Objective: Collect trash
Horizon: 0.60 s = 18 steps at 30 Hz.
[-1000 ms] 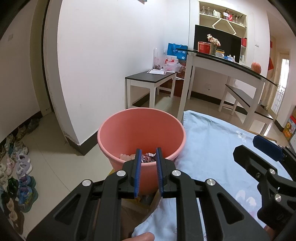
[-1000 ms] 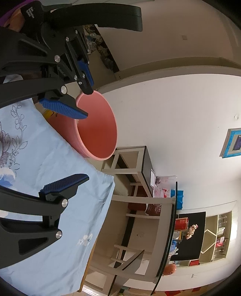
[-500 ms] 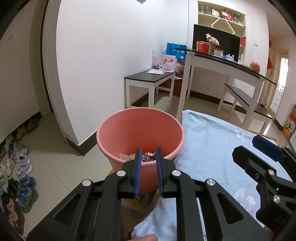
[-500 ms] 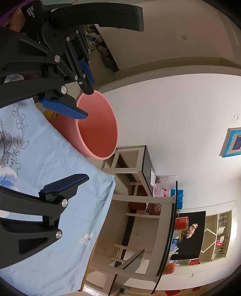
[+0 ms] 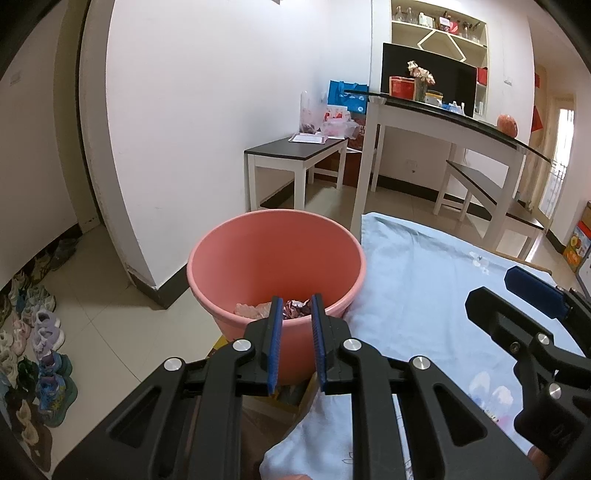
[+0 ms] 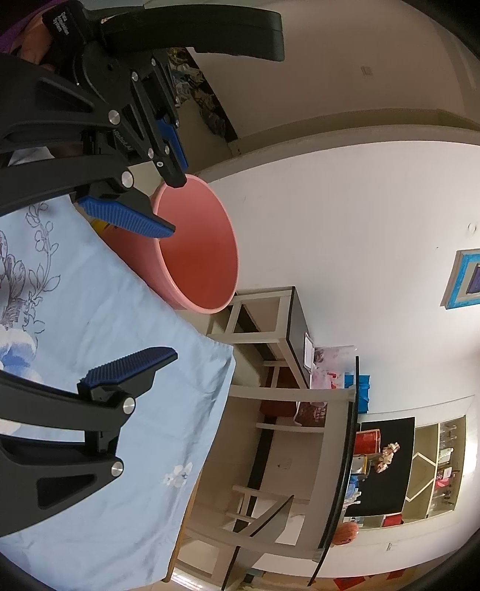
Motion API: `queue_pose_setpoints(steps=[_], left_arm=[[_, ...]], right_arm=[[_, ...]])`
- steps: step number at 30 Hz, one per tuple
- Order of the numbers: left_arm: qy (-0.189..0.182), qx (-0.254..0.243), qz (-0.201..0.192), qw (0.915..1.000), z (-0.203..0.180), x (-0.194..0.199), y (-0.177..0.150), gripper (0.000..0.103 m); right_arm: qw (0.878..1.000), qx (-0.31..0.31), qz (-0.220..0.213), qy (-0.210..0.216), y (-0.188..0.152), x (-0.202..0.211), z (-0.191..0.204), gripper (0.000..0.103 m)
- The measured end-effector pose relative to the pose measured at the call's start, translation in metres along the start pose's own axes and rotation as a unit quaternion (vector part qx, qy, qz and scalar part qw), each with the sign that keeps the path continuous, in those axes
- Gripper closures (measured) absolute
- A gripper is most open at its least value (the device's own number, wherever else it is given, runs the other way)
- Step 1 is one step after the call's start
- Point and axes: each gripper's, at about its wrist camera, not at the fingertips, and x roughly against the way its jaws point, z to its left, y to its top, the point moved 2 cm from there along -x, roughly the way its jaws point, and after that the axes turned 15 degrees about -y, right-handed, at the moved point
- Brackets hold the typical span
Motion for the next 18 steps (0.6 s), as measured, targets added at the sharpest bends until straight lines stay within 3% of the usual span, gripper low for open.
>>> queue_pose_setpoints(steps=[18], left_arm=[[0.0, -0.001, 0.002, 1.0, -0.0004, -0.0018, -0.0009, 0.087]], right_arm=[[1.0, -0.003, 0.003, -0.001, -0.0025, -0.0045, -0.0021, 0.042]])
